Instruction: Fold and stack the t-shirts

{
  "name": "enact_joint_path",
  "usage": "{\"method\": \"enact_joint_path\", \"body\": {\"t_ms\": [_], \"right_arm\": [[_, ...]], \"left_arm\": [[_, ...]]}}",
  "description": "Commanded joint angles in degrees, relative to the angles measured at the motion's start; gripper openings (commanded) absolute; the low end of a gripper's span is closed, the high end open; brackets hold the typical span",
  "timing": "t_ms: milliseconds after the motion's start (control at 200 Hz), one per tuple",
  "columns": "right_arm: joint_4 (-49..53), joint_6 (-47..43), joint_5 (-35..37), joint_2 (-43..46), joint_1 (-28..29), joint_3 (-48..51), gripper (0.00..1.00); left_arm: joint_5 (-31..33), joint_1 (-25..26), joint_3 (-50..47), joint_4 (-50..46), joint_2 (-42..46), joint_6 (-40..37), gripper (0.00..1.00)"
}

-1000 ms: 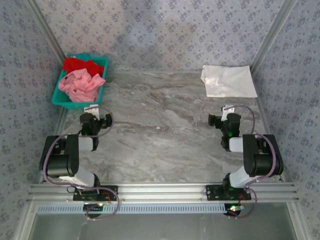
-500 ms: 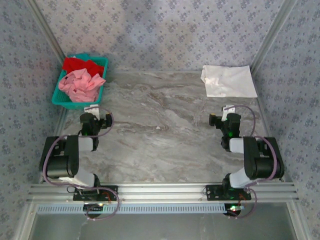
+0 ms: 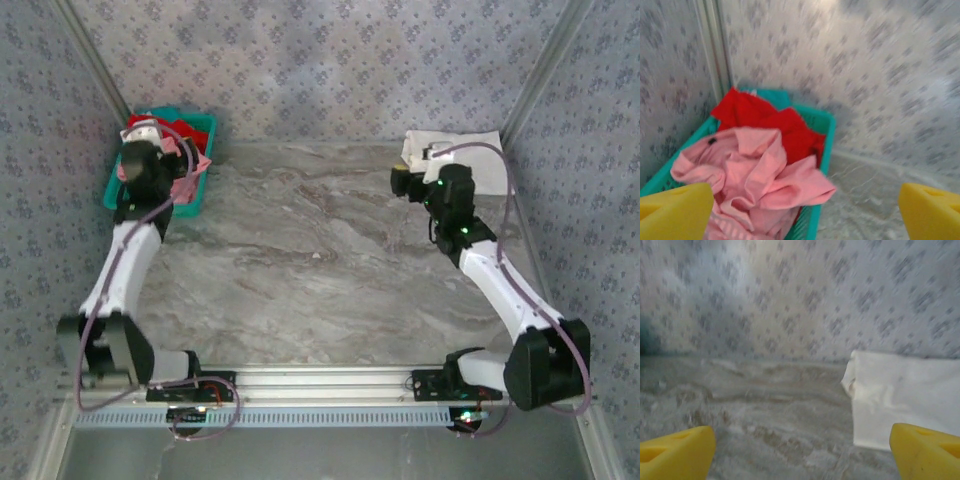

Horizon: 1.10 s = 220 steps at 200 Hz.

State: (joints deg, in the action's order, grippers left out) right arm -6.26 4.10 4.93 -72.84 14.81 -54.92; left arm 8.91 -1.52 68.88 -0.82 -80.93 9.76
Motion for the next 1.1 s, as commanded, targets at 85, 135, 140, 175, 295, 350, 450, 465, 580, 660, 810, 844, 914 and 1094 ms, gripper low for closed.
{"method": "enact_joint_path", "body": {"t_ms": [85,135,140,175,295,350,450,465,580,660,810,844,914,1094], "right_arm": [[9.22,1.81,-0.65,-3.49,2.38,-2.88,0.92],[9.54,1.63,-0.67,-3.55,2.81,-2.93,0.92],[9.62,1.58,-0.56,-3.59,2.83,-2.92,0.92],[9.98,1.29,-0.17,-3.4,3.1,-2.87,0.92],[10.6,0.66,0.69,-2.26,3.47,-1.51,0.92],[10.6,0.65,1.04,-1.64,3.54,-0.57,0.92],[10.57,0.74,1.22,-0.6,3.55,0.74,0.92],[10.72,0.69,1.29,-0.48,3.59,0.69,0.92],[11.29,0.31,1.19,0.45,3.6,0.87,0.92],[11.29,0.03,1.31,0.77,3.64,0.81,0.92],[11.09,-0.32,0.96,1.35,3.65,0.16,0.92],[11.05,-0.32,0.75,1.46,3.73,-0.09,0.92],[11.05,-0.24,0.45,1.56,3.73,-0.54,0.92],[9.78,0.62,-0.25,1.94,4.09,-0.97,0.92]], "left_arm": [[-0.47,-2.5,12.48,-17.35,-16.64,-1.0,0.93],[-0.99,-3.28,15.18,-18.31,-19.71,-1.82,0.92],[-1.0,-3.39,15.38,-18.37,-19.97,-1.92,0.93],[-0.92,-3.84,16.84,-18.42,-21.79,-2.79,0.9],[-2.43,-5.25,20.61,-17.77,-27.24,-5.58,0.82],[-2.99,-5.89,22.35,-17.33,-29.96,-6.21,0.8],[-5.19,-7.12,28.22,-21.06,-35.67,-7.02,0.64],[-5.26,-7.22,28.9,-21.36,-36.32,-7.15,0.62],[-5.9,-8.36,30.9,-19.23,-39.29,-8.53,0.49],[-7.48,-9.2,33.43,-20.14,-40.65,-8.07,0.32],[-7.45,-9.39,32.57,-18.87,-36.4,-6.18,0.0],[-7.15,-9.46,30.16,-16.22,-33.33,-5.23,0.0],[-6.8,-9.45,24.51,-10.74,-26.51,-2.35,0.0],[-5.42,-8.16,17.34,-5.79,-8.39,1.01,0.0]]}}
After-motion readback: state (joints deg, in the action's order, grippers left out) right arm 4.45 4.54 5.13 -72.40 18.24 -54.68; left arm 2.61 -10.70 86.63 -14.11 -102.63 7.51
